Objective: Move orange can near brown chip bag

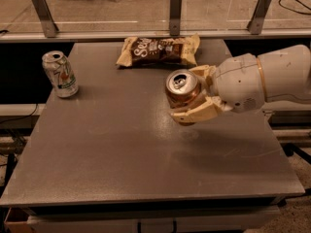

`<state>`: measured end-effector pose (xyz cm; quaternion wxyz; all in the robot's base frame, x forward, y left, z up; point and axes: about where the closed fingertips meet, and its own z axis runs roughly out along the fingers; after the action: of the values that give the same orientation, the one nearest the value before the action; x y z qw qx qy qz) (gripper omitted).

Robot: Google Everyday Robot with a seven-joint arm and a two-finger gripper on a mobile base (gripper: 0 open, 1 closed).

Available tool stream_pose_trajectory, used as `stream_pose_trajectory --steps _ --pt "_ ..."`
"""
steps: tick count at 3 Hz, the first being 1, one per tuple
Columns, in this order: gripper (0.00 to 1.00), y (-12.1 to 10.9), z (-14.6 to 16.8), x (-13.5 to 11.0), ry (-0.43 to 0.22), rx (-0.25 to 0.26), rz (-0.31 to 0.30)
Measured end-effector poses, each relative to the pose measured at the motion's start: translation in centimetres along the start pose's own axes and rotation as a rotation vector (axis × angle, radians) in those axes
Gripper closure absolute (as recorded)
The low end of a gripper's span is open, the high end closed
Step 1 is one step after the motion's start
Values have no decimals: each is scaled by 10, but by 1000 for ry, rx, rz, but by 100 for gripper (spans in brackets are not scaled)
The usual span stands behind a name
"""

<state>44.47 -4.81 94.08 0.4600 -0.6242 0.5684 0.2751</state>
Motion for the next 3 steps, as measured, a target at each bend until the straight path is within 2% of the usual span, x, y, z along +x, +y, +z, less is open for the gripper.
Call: stream_pose_trajectory --steps 1,2,3 --pt "100 -32 -21 20 -19 94 4" --pt "100 -67 -39 38 -37 164 -2" --pt "100 -102 -45 52 -66 210 -1"
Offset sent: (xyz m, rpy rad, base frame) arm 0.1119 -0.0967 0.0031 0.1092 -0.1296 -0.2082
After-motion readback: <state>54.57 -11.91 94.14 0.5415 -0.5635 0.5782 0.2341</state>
